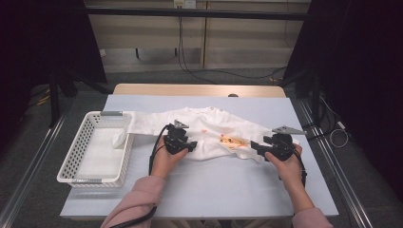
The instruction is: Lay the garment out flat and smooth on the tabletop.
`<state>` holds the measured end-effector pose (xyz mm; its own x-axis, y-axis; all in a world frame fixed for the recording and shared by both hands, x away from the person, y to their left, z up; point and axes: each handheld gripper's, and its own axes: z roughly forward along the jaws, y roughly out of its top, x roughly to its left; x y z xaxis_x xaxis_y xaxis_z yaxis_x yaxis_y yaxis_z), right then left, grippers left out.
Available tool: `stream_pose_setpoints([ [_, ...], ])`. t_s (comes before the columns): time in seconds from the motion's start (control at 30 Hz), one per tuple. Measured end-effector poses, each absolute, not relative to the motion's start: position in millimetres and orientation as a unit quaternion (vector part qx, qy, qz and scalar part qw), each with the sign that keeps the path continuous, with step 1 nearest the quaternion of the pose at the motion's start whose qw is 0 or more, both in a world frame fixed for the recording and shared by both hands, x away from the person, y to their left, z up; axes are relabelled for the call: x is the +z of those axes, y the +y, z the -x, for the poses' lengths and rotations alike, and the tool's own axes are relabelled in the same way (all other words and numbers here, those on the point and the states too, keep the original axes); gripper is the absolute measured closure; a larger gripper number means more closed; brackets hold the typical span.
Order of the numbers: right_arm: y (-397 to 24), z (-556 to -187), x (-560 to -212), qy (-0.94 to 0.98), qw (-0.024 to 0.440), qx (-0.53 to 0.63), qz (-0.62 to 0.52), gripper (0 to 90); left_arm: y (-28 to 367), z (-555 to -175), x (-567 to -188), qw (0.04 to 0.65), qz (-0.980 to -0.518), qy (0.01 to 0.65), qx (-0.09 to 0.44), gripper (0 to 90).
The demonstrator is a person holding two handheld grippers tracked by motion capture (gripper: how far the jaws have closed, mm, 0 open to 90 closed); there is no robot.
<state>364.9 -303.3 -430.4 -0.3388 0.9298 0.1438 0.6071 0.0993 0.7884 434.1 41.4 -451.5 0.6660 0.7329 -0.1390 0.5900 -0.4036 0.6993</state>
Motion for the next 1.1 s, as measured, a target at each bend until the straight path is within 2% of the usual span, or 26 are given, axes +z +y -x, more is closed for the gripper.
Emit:
stream_pose_setpoints([
  [0.2, -304.8, -360.9, -433.7, 0.712, 0.197, 0.401, -0.542, 34.8, 31.8, -429.7, -449.8, 0.366, -0.835, 0.402, 0.087, 83.5],
  [0.4, -303.5, -359.6, -432.9, 0.713, 0.193, 0.404, -0.540, 33.3, 33.7, -425.6, -441.3, 0.386, -0.823, 0.410, 0.075, 86.7],
  [0.6, -306.0, -357.3, -430.7, 0.710, 0.194, 0.406, -0.541, 31.7, 41.2, -413.3, -419.2, 0.412, -0.822, 0.387, 0.064, 87.1],
  [1.1, -309.0, -351.3, -432.1, 0.720, 0.184, 0.401, -0.537, 29.1, 55.2, -389.6, -410.5, 0.417, -0.830, 0.367, 0.046, 87.2],
])
